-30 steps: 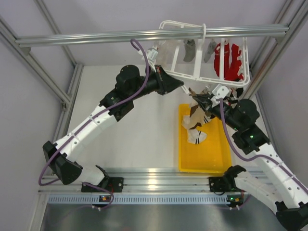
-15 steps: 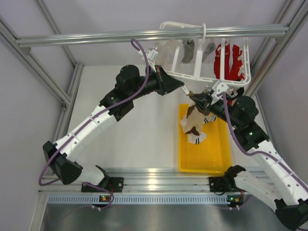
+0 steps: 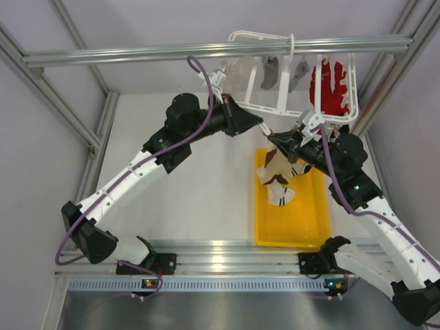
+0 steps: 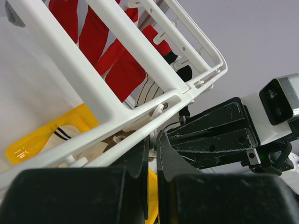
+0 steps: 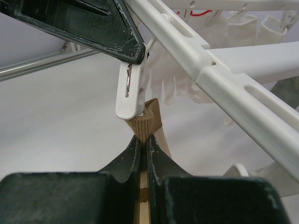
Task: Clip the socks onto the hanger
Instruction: Clamp the sock onto the hanger.
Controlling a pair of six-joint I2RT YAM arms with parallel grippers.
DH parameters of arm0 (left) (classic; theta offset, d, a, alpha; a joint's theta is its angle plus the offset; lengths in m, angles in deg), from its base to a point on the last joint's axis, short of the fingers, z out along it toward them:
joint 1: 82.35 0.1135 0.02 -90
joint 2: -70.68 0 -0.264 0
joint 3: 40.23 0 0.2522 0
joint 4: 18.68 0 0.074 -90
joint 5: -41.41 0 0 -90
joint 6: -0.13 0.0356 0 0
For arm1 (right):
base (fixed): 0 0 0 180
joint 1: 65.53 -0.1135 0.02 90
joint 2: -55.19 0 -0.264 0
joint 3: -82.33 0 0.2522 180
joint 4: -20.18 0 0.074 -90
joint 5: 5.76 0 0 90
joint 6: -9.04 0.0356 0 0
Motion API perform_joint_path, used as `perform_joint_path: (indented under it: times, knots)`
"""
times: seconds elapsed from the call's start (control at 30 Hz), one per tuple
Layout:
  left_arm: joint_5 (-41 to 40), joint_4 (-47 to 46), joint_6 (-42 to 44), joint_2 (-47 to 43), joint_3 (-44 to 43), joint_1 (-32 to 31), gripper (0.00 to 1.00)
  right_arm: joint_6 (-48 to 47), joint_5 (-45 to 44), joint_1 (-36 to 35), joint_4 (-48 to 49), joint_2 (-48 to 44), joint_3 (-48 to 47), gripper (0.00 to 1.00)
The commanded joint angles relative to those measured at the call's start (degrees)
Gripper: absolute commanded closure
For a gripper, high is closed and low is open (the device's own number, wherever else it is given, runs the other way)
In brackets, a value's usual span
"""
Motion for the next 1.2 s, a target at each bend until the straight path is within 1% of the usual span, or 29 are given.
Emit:
perform_joint_path:
  times: [0.0,0.3,0.73,0.97,1.0,1.03,1.1,1.13,1.17]
  knots:
    - [2.71,-2.13,-0.99,-0.40,0.27,-0.08,1.00,1.93,1.54,-0.73,3.31,0.07,-3.19,1.00]
    - [2.45,-2.13,-0.37,-0.31,0.18,-0.17,1.00,4.21,2.59,-0.64,3.22,1.30,-4.77,1.00]
    - [2.71,-2.13,-0.72,-0.13,-0.08,-0.17,1.00,5.18,3.91,-0.73,4.09,2.01,-5.65,1.00]
    - [2.36,-2.13,-0.55,-0.05,0.00,-0.17,0.89,5.53,4.09,-0.64,4.62,2.18,-6.27,1.00]
    - [2.01,-2.13,-0.46,-0.05,0.00,-0.17,0.86,5.53,4.17,-0.64,4.54,2.27,-6.35,1.00]
    - [1.92,-2.13,-0.46,-0.22,0.00,-0.17,0.81,5.53,4.17,-0.73,4.54,2.10,-6.35,1.00]
    - [1.66,-1.95,-0.37,-0.22,-0.17,-0.17,0.75,5.18,4.17,-0.64,4.36,2.10,-6.35,1.00]
    - [1.83,-2.04,-0.46,-0.22,-0.26,-0.17,0.69,5.18,4.09,-0.64,4.27,2.10,-6.35,1.00]
    - [1.75,-2.04,-0.46,-0.22,-0.35,-0.17,0.66,5.09,4.09,-0.73,4.27,2.10,-6.35,1.00]
